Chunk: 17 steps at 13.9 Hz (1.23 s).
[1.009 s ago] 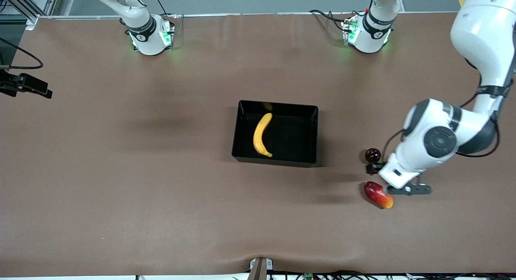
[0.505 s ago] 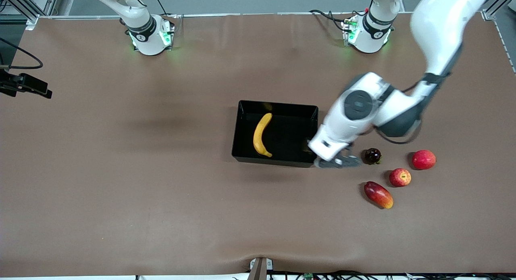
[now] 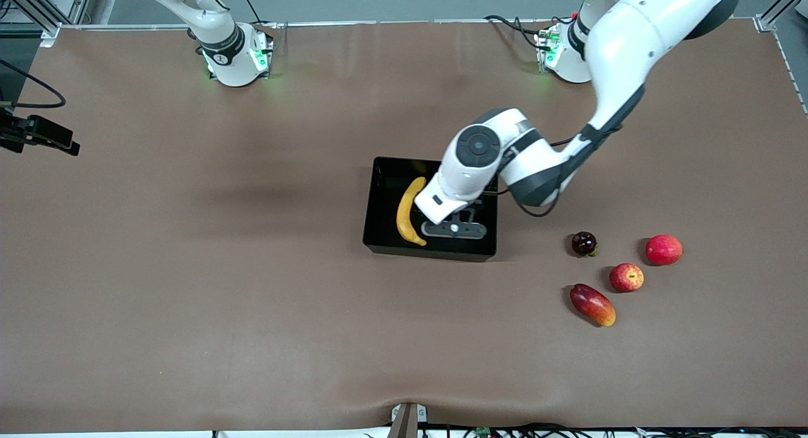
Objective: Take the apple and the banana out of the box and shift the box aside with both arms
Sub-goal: 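Move the left gripper back into the tray and grasp the banana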
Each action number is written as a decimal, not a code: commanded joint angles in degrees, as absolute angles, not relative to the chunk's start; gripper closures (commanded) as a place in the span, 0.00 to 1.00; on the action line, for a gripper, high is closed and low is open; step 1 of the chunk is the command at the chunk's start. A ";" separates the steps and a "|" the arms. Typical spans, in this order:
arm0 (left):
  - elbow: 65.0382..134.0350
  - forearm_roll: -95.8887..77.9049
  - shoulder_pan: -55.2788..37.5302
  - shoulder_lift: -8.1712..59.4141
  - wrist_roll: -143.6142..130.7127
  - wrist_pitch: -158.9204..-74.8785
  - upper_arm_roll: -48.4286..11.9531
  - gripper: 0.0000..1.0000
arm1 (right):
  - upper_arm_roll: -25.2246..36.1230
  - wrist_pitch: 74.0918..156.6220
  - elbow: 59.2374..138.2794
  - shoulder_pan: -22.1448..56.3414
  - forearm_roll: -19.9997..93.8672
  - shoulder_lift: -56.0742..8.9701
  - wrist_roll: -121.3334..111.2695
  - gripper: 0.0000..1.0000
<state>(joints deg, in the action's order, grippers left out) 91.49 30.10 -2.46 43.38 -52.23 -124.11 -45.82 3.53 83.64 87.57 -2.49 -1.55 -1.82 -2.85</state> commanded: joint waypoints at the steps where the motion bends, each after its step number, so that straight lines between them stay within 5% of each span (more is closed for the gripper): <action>1: 90.70 29.79 -9.55 45.69 -53.09 -130.58 -38.78 0.00 | 2.55 83.50 86.31 -2.99 -1.67 -2.29 -2.55 0.00; 8: 89.39 30.58 -19.06 51.05 -53.97 -137.20 -31.11 0.00 | 2.55 83.41 86.31 -3.25 2.54 -2.29 -2.72 0.00; 9: 89.12 30.59 -19.59 51.41 -53.53 -137.28 -30.24 0.08 | 2.55 83.41 86.31 -3.25 2.55 -2.29 -2.81 0.00; 14: 88.59 30.41 -21.01 51.94 -54.31 -137.29 -29.18 0.97 | 2.55 83.50 86.40 -3.60 2.46 -3.16 -2.99 0.00; 17: 88.59 30.06 -21.09 51.86 -54.40 -137.29 -29.18 0.94 | 2.55 83.50 86.40 -3.78 2.37 -3.34 -2.99 0.00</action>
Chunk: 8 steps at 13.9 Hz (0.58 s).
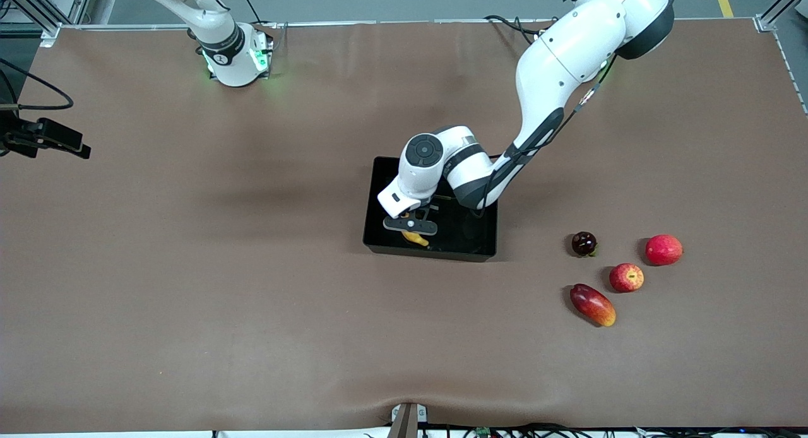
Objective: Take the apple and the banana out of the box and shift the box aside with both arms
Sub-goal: 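Move the left gripper back into the tray and grasp the banana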
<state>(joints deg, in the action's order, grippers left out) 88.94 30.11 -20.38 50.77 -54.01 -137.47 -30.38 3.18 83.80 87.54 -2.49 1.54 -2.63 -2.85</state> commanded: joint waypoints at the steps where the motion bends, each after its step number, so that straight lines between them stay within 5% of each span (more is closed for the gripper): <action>1: 88.59 30.32 -21.09 51.86 -54.40 -137.29 -29.27 1.00 | 2.55 83.67 86.40 -3.78 2.20 -3.34 -2.99 0.00; 8: 88.59 30.59 -21.18 51.06 -54.14 -137.20 -29.27 1.00 | 2.55 83.85 86.22 -3.25 2.37 -3.96 -3.08 0.00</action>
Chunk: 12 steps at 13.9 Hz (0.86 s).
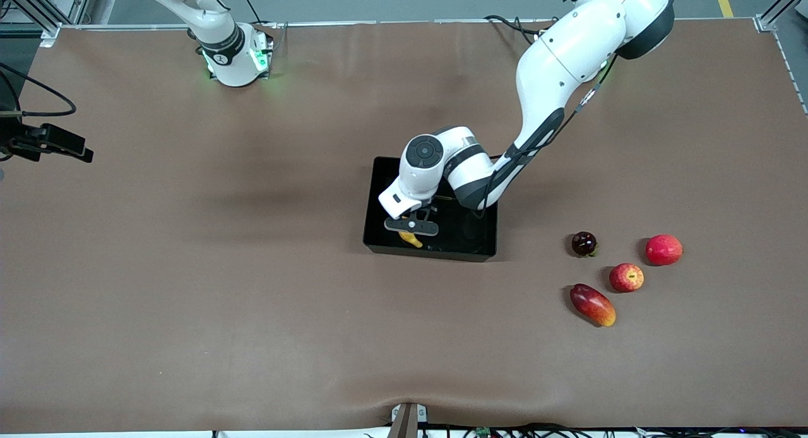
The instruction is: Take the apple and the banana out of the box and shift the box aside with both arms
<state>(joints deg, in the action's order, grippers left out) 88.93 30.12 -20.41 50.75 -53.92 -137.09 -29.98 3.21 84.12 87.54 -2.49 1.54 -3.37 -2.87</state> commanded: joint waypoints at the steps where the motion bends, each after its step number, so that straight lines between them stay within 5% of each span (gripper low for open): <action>1: 88.59 30.50 -21.36 51.15 -54.23 -137.20 -29.27 1.00 | 2.55 83.85 86.05 -3.25 2.37 -3.96 -3.08 0.00; 7: 84.82 30.50 -21.18 50.98 -54.14 -136.94 -29.27 0.86 | 2.55 83.94 85.87 -3.51 2.55 -4.04 -2.99 0.00; 12: 84.02 30.76 -20.31 50.10 -53.88 -136.58 -29.27 0.16 | 2.55 83.94 85.87 -3.69 2.55 -4.83 -2.99 0.00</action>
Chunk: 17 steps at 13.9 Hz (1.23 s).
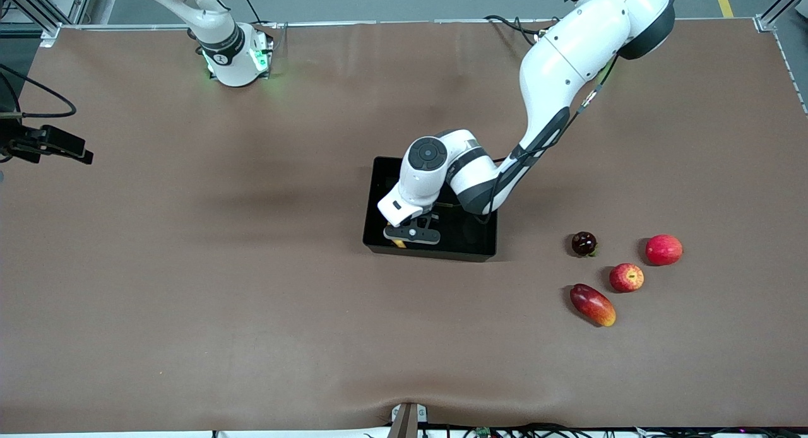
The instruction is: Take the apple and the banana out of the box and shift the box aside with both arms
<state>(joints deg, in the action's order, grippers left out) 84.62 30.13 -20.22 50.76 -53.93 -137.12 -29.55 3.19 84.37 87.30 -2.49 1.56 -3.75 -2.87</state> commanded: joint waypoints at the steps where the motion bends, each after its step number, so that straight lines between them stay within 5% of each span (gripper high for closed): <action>1: 84.02 30.76 -20.13 50.01 -53.88 -136.58 -29.27 0.02 | 2.55 83.94 85.87 -3.78 2.55 -4.83 -2.99 0.00; 17: 84.99 30.24 -20.21 51.32 -54.76 -142.20 -29.27 0.00 | 2.55 83.94 85.87 -3.60 2.55 -5.10 -2.99 0.00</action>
